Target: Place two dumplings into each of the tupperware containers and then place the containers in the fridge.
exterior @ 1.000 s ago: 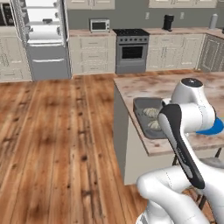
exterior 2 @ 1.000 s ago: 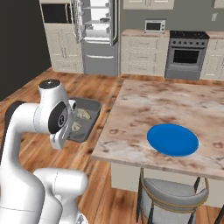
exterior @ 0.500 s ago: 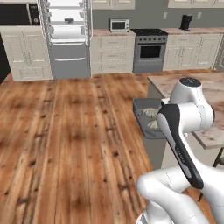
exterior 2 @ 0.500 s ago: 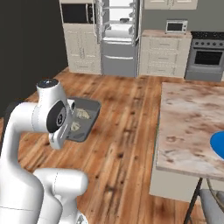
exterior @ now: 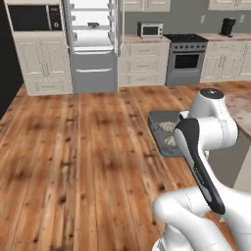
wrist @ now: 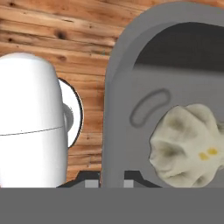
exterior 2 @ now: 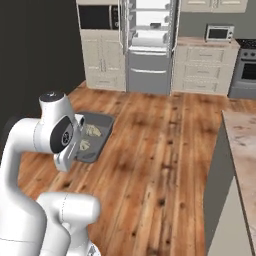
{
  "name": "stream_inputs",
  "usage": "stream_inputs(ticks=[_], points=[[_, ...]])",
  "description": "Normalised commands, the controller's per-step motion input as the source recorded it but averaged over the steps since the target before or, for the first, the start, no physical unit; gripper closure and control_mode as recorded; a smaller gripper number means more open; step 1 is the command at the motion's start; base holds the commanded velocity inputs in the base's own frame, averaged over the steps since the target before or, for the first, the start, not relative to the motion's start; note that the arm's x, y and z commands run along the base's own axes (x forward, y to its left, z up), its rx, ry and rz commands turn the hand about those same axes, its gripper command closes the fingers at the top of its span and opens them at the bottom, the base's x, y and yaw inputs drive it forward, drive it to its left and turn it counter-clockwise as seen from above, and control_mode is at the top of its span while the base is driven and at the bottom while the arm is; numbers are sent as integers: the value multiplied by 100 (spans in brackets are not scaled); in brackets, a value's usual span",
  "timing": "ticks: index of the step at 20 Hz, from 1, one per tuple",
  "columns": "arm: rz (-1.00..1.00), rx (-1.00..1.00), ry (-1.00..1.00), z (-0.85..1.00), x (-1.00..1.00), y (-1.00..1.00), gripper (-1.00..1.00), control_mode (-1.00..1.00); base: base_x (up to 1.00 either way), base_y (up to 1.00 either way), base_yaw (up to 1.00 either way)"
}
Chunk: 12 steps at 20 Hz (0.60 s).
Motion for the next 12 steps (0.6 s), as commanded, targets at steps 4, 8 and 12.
stream_inputs(ticks=[4,8,12], points=[[0,0,0,0,0,0,100,100,100,32,-1],[0,0,0,0,0,0,100,100,100,22,0],[0,0,0,0,0,0,100,100,100,26,0]])
